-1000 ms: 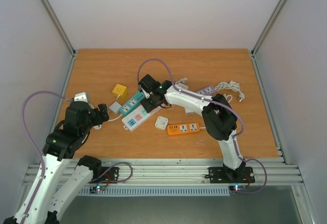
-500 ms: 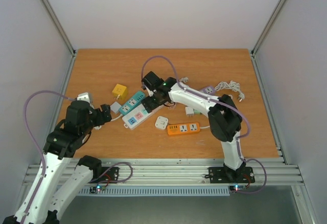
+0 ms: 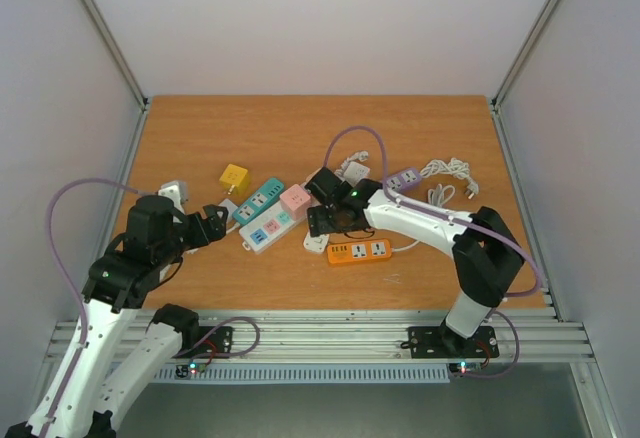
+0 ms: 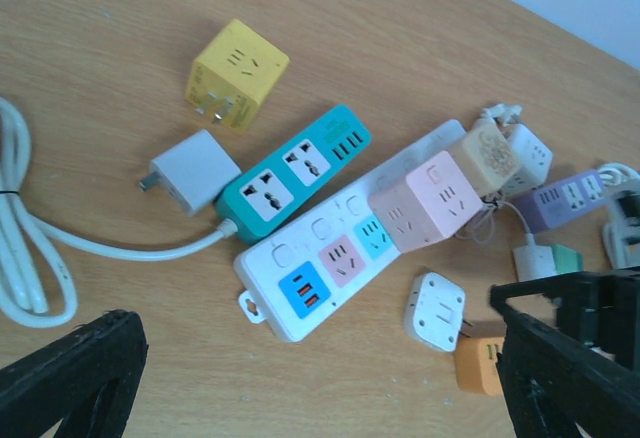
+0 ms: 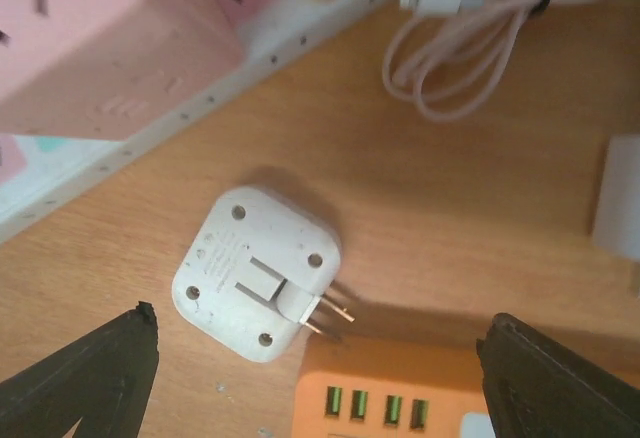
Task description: Insert the plug
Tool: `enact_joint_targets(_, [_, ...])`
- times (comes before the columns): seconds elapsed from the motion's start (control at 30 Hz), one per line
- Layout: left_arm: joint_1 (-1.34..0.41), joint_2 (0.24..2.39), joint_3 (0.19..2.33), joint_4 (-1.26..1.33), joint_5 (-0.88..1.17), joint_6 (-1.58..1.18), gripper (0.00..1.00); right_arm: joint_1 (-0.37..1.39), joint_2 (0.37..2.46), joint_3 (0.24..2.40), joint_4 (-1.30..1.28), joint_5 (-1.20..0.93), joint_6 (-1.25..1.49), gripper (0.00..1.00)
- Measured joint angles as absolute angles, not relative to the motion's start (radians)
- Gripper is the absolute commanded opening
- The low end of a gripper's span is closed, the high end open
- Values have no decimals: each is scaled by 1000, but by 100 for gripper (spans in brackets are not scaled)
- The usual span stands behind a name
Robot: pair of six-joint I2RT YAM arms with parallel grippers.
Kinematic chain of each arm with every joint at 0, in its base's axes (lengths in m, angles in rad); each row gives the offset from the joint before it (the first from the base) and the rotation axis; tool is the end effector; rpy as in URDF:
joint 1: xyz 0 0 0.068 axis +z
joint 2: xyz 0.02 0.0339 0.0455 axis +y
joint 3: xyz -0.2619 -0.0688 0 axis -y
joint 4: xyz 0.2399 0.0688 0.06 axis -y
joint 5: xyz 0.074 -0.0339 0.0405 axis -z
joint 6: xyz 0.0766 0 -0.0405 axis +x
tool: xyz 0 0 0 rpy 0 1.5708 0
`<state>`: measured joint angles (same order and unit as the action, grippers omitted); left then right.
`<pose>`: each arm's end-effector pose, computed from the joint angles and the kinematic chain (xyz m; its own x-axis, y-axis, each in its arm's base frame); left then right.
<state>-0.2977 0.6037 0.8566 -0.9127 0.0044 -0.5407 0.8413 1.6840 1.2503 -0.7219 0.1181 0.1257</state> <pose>0.1344 -0.0416 0.2880 -0.6551 -0.3374 -0.6760 -0.0473 0.9113 -0.4090 0.2420 0.2572 0.1900 -0.6939 -0.5894 -0.4137 -0.6266 0.7773 -0.0564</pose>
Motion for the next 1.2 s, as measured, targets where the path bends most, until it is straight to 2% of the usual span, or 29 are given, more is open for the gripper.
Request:
enact_joint_targets(0.33, [-298, 604, 857, -901, 73, -560, 96, 947, 1819, 1268, -697, 213, 407, 98])
enact_joint_targets(0.53, [-298, 604, 857, -901, 84, -560, 96, 979, 1888, 1327, -721, 265, 502, 98])
enact_joint_targets(0.87, [-298, 603, 857, -901, 89, -561, 96, 983, 1991, 1388, -746, 297, 537, 91])
enact_joint_targets(1.07, [-298, 602, 857, -902, 79, -561, 96, 983, 1992, 1372, -715, 297, 479, 77])
enact_joint_targets(1.2, [-298, 602, 857, -902, 70, -561, 96, 981, 1992, 1345, -679, 265, 430, 75])
